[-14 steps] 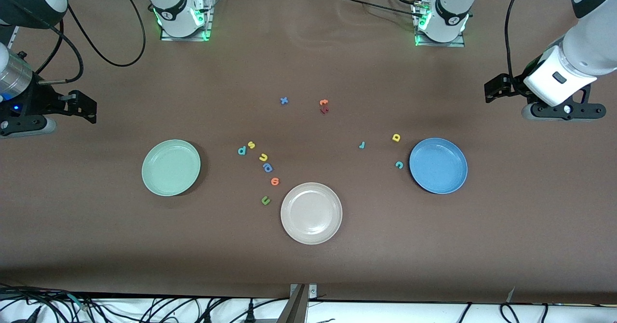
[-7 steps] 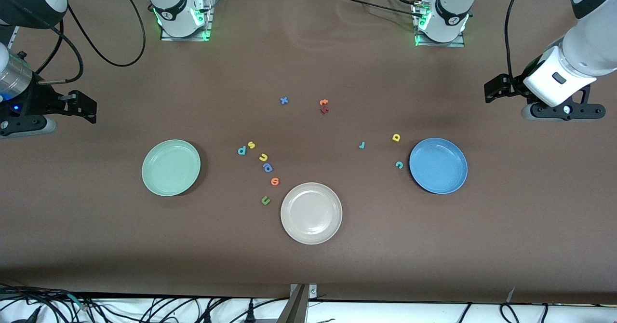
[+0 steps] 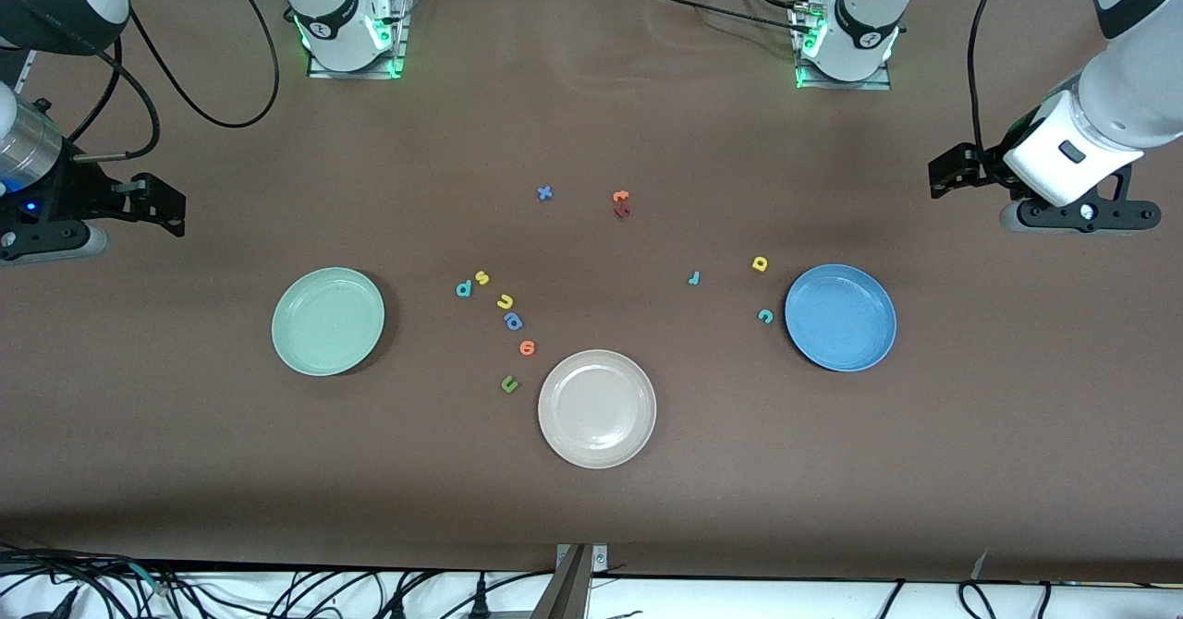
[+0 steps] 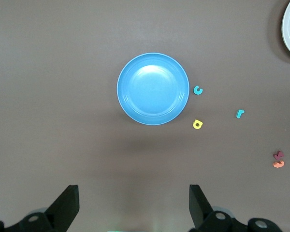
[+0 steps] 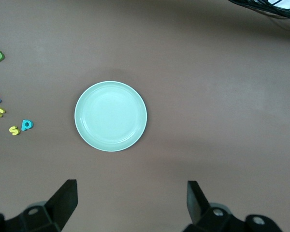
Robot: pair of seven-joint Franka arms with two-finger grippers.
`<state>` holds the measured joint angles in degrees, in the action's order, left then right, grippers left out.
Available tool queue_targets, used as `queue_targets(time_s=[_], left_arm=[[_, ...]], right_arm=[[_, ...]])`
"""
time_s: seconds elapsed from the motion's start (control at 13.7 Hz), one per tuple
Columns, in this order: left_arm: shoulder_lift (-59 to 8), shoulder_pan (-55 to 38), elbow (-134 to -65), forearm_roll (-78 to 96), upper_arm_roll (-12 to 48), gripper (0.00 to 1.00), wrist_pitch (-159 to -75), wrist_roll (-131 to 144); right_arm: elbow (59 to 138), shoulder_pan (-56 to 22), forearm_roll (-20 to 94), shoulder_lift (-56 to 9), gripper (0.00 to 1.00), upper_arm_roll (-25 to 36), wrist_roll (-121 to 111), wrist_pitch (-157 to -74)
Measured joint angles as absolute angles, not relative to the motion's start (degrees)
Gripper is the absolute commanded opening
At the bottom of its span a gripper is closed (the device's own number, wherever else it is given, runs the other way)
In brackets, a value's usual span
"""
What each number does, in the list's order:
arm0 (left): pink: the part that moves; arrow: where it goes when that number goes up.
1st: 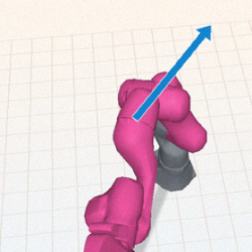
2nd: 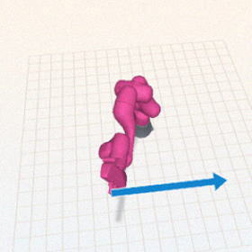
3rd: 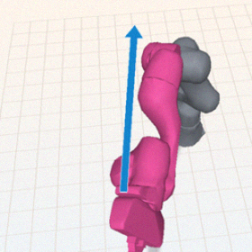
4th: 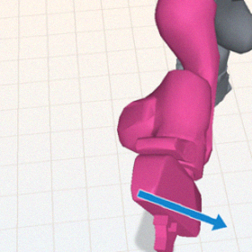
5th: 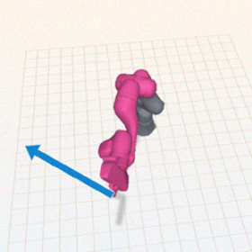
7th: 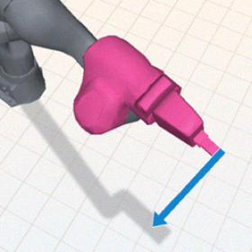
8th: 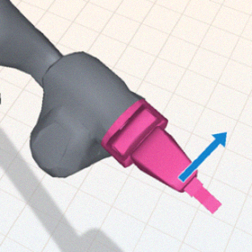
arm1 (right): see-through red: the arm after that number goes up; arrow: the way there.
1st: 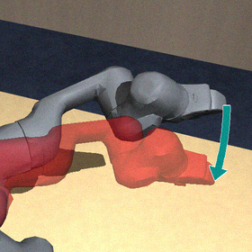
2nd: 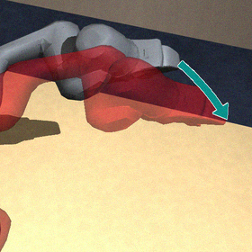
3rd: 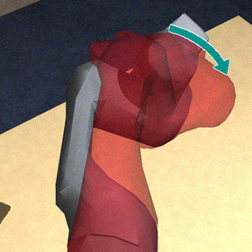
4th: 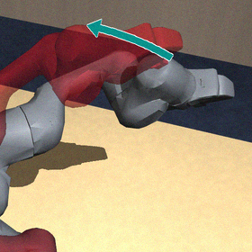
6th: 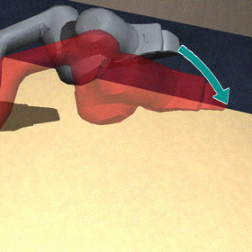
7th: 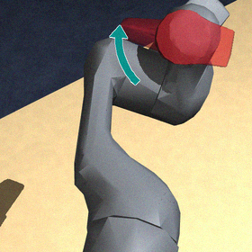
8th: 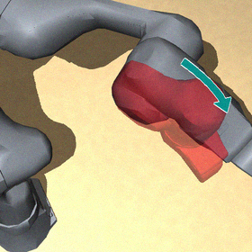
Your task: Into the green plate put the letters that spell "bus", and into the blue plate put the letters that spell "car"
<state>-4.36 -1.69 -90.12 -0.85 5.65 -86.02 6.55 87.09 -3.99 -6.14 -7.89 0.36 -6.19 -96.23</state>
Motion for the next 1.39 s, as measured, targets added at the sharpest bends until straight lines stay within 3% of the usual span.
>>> queue_targets(time_s=[0.73, 1.39], left_arm=[[-4.7, -0.6, -90.1, -0.8, 5.5, 1.00, -86.0, 6.5], [-13.5, -3.0, -90.4, -0.8, 9.1, 1.00, -90.9, 20.8]], right_arm=[[87.1, -4.0, -6.2, -7.9, 1.00, 0.4, -6.2, -96.2], [87.1, -4.0, -6.2, -7.9, 1.00, 0.4, -6.2, -96.2]])
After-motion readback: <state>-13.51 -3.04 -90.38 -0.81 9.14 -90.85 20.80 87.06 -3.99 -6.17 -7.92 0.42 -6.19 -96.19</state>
